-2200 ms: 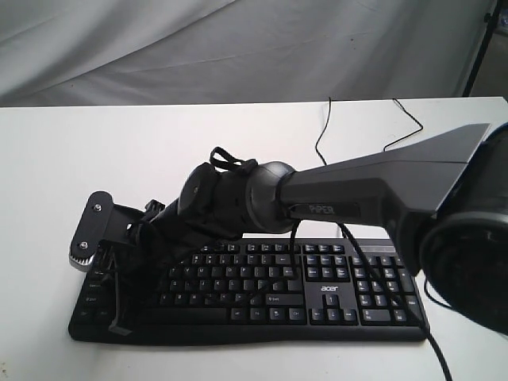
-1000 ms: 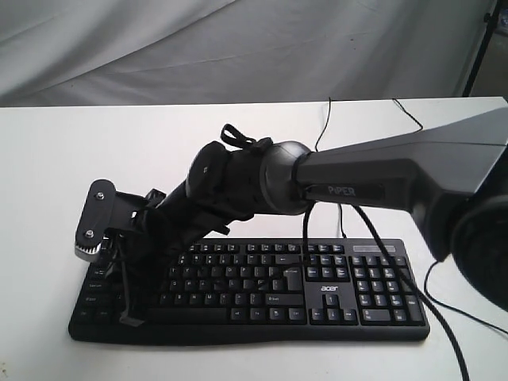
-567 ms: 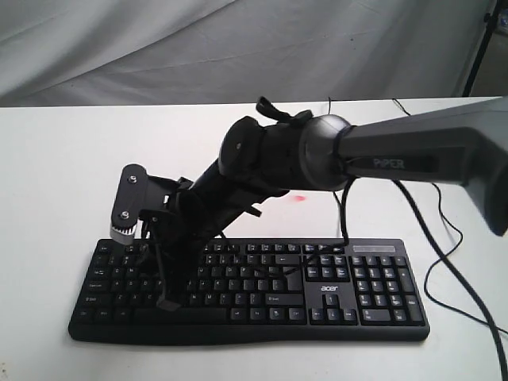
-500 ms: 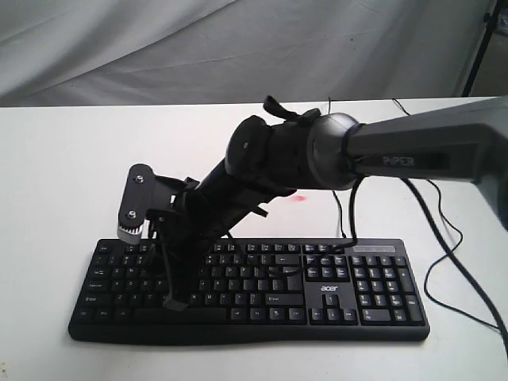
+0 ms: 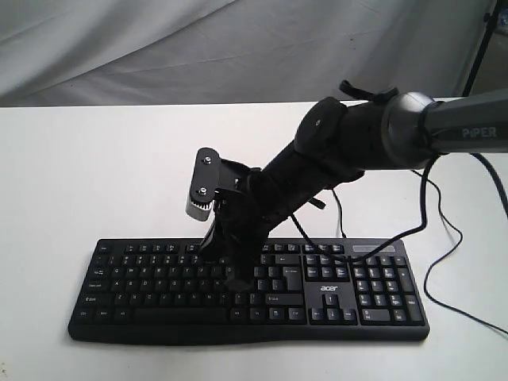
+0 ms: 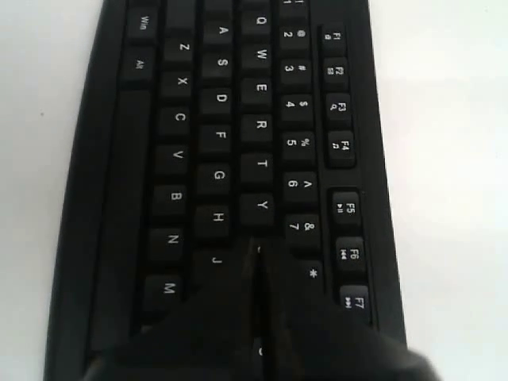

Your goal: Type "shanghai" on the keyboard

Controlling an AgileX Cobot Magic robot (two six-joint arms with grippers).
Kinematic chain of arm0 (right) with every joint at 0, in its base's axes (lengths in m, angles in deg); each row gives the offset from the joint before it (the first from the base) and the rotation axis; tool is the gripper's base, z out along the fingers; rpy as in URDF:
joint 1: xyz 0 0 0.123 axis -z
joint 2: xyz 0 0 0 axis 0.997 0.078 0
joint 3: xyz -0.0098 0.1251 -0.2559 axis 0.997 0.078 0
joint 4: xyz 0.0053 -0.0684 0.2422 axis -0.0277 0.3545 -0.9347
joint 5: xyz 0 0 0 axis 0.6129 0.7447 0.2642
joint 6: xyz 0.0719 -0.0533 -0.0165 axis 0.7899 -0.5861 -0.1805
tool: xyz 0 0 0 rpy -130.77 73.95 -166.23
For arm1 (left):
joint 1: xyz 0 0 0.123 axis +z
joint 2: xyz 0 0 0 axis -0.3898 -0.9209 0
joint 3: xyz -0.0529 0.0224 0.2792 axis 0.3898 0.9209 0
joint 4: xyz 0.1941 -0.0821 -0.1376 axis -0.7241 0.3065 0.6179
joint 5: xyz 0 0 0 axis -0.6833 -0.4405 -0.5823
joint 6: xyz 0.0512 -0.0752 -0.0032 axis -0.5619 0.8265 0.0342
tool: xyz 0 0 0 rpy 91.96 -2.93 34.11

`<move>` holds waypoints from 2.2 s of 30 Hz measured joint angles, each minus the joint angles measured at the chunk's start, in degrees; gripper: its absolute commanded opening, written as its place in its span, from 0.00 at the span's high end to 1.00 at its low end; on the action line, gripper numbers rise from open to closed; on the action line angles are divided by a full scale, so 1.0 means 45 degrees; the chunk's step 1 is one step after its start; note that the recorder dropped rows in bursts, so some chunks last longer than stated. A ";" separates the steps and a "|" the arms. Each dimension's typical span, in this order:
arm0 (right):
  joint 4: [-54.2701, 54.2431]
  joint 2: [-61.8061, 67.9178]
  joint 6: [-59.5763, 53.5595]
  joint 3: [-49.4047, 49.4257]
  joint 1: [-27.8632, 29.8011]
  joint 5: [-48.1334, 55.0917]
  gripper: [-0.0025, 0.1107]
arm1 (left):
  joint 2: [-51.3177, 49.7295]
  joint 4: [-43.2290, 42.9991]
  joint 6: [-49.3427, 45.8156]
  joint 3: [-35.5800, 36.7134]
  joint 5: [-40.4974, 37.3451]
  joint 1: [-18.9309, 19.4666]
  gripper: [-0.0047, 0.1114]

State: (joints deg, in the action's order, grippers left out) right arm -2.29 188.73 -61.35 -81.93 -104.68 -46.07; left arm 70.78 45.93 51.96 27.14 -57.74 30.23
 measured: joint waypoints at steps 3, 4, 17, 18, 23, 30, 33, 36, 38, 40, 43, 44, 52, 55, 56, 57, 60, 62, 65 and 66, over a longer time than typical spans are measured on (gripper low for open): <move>-0.0134 0.0000 -0.0238 0.0033 0.0027 -0.0017 0.98 | 0.0000 0.0000 0.0000 0.0000 0.0000 0.0000 0.95; -0.0279 0.0000 -0.0380 0.0064 0.0027 -0.0017 0.98 | 0.0000 0.0000 0.0000 0.0000 0.0000 0.0000 0.95; -0.1451 -0.0028 -0.1462 0.0668 0.0027 -0.0784 0.98 | 0.0000 0.0000 0.0000 0.0000 0.0000 0.0000 0.95; -0.1451 0.0026 -0.1462 0.0668 0.0027 -0.0842 0.98 | 0.0000 0.0000 0.0000 0.0000 0.0000 0.0000 0.95; -0.1451 0.0411 -0.1462 0.0689 0.0027 -0.1166 0.98 | 0.0000 0.0000 0.0000 0.0000 0.0000 0.0000 0.95; -0.1316 0.0464 -0.1462 0.0730 0.0027 -0.1166 0.98 | 0.0000 0.0000 0.0000 0.0000 0.0000 0.0000 0.95; -0.1316 0.0464 -0.1462 0.0730 0.0027 -0.1166 0.98 | 0.0000 0.0000 0.0000 0.0000 0.0000 0.0000 0.95; -0.1294 0.0495 -0.1462 0.0730 0.0027 -0.1166 0.98 | 0.0000 0.0000 0.0000 0.0000 0.0000 0.0000 0.95; -0.1294 0.0659 -0.1481 0.0730 0.0027 -0.1166 0.98 | 0.0000 0.0000 0.0000 0.0000 0.0000 0.0000 0.95; -0.1294 0.0723 -0.1534 0.0730 0.0027 -0.1142 0.98 | 0.0000 0.0000 0.0000 0.0000 0.0000 0.0000 0.95; -0.1321 0.0723 -0.1563 0.0730 0.0027 -0.0919 0.98 | 0.0000 0.0000 0.0000 0.0000 0.0000 0.0000 0.95; -0.1322 0.0723 -0.1569 0.0730 0.0027 -0.0873 0.98 | 0.0000 0.0000 0.0000 0.0000 0.0000 0.0000 0.95; -0.1346 0.0723 -0.1620 0.0730 0.0027 -0.0842 0.98 | 0.0000 0.0000 0.0000 0.0000 0.0000 0.0000 0.95; -0.1346 0.0566 -0.1620 0.0730 0.0027 -0.0797 0.98 | 0.0000 0.0000 0.0000 0.0000 0.0000 0.0000 0.95; -0.1346 0.0356 -0.1645 0.0730 0.0027 -0.0731 0.98 | 0.0000 0.0000 0.0000 0.0000 0.0000 0.0000 0.95; -0.1346 0.0223 -0.1645 0.0730 0.0027 -0.0679 0.98 | 0.0000 0.0000 0.0000 0.0000 0.0000 0.0000 0.95; -0.1346 -0.0138 -0.1645 0.0730 0.0027 -0.0590 0.98 | 0.0000 0.0000 0.0000 0.0000 0.0000 0.0000 0.95; -0.1346 -0.0330 -0.1622 0.0730 0.0027 -0.0504 0.98 | 0.0000 0.0000 0.0000 0.0000 0.0000 0.0000 0.95; -0.1346 -0.0674 -0.1488 0.0730 0.0027 -0.0418 0.98 | 0.0000 0.0000 0.0000 0.0000 0.0000 0.0000 0.95; -0.1346 -0.0793 -0.1468 0.0730 0.0027 -0.0326 0.98 | 0.0000 0.0000 0.0000 0.0000 0.0000 0.0000 0.95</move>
State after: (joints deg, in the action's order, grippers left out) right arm -8.34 185.16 -67.95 -78.64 -104.56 -47.54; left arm 70.78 45.93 51.96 27.14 -57.74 30.23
